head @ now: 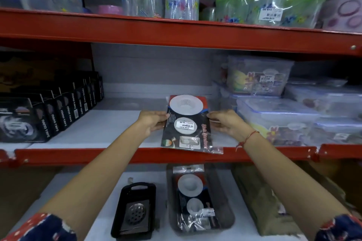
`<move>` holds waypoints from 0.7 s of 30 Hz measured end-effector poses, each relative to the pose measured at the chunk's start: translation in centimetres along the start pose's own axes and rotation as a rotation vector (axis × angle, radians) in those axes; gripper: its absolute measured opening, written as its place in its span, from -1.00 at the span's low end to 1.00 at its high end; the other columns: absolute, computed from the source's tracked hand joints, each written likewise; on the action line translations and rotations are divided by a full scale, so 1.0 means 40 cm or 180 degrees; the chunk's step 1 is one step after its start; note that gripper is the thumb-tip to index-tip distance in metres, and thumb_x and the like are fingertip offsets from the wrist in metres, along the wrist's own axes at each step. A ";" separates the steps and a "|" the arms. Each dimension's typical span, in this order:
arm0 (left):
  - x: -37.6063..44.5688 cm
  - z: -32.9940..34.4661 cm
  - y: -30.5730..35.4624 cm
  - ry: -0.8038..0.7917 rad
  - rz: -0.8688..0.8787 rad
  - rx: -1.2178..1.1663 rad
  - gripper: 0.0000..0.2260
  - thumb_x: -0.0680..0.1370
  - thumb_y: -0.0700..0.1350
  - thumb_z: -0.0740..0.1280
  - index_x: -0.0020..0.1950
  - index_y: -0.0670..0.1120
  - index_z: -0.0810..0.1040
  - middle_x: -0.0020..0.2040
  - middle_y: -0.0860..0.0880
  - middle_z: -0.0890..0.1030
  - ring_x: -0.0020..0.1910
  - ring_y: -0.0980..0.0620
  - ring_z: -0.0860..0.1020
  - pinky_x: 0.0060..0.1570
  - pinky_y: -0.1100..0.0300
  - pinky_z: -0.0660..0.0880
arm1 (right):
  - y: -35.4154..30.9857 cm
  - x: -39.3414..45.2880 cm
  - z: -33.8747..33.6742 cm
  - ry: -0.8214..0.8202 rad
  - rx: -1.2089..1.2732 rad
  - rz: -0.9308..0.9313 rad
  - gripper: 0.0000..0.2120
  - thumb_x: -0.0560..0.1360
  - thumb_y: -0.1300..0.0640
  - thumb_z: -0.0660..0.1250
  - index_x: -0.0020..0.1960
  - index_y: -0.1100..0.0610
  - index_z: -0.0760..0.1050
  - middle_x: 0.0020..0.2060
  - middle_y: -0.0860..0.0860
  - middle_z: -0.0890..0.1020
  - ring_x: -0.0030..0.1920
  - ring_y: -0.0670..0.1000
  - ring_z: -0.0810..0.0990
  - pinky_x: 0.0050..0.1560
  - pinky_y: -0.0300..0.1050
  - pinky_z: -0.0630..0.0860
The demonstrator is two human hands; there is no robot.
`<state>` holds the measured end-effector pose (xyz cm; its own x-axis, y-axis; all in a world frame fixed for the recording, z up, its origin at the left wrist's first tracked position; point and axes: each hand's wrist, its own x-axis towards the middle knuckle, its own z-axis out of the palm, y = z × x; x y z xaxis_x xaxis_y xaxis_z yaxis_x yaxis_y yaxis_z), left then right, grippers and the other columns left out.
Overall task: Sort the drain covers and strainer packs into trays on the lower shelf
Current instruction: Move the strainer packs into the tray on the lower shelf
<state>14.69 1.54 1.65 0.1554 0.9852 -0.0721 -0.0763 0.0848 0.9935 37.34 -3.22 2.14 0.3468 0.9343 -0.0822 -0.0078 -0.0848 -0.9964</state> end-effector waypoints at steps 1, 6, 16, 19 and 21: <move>-0.028 -0.006 -0.006 -0.0023 0.0003 0.0010 -0.91 0.48 -0.34 0.39 -0.17 -0.18 0.54 -0.03 -0.17 0.61 -0.37 0.09 0.61 0.08 0.14 0.53 | 0.009 -0.029 -0.005 -0.0023 0.0026 0.0004 -0.82 0.48 0.33 0.36 0.08 0.24 0.53 -0.24 0.10 0.60 -0.29 0.00 0.57 -0.36 -0.17 0.55; -0.176 -0.016 -0.075 -0.0164 0.0027 -0.0022 -0.90 0.47 -0.31 0.42 -0.16 -0.15 0.54 -0.19 -0.09 0.63 -0.48 0.16 0.62 -0.35 0.32 0.62 | 0.086 -0.189 -0.042 -0.0098 0.0162 0.0052 -0.90 0.49 0.32 0.35 -0.12 0.14 0.53 -0.26 0.06 0.59 -0.29 -0.02 0.54 -0.23 -0.14 0.55; -0.435 0.006 -0.281 -0.0446 -0.0394 0.0220 -0.89 0.44 -0.29 0.45 -0.12 -0.12 0.58 -0.21 -0.05 0.64 -0.29 0.07 0.59 -0.38 0.32 0.62 | 0.291 -0.448 -0.169 -0.0172 -0.0144 0.0623 -0.87 0.49 0.30 0.36 -0.11 0.08 0.55 -0.22 0.01 0.61 -0.27 -0.06 0.54 -0.15 -0.17 0.54; -0.484 0.017 -0.355 -0.0528 -0.0491 0.0319 -0.89 0.44 -0.29 0.45 -0.12 -0.13 0.57 -0.23 -0.04 0.64 -0.38 0.13 0.62 -0.43 0.33 0.60 | 0.370 -0.490 -0.202 -0.0166 -0.0337 0.0823 -0.88 0.49 0.27 0.37 -0.06 0.09 0.51 -0.21 0.00 0.58 -0.23 -0.06 0.54 -0.19 -0.19 0.52; -0.505 0.022 -0.399 -0.0559 -0.0572 0.0395 -0.88 0.44 -0.31 0.44 -0.16 -0.12 0.56 -0.25 -0.04 0.63 -0.47 0.18 0.62 -0.45 0.34 0.60 | 0.414 -0.505 -0.214 -0.0145 -0.0394 0.0986 -0.88 0.48 0.27 0.38 -0.07 0.08 0.50 -0.22 -0.01 0.58 -0.23 -0.06 0.54 -0.22 -0.20 0.51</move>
<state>13.65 -19.82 -12.66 0.3248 0.9142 -0.2424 0.0873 0.2262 0.9701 38.25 -26.47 -12.52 0.3035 0.8718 -0.3845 0.0087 -0.4060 -0.9138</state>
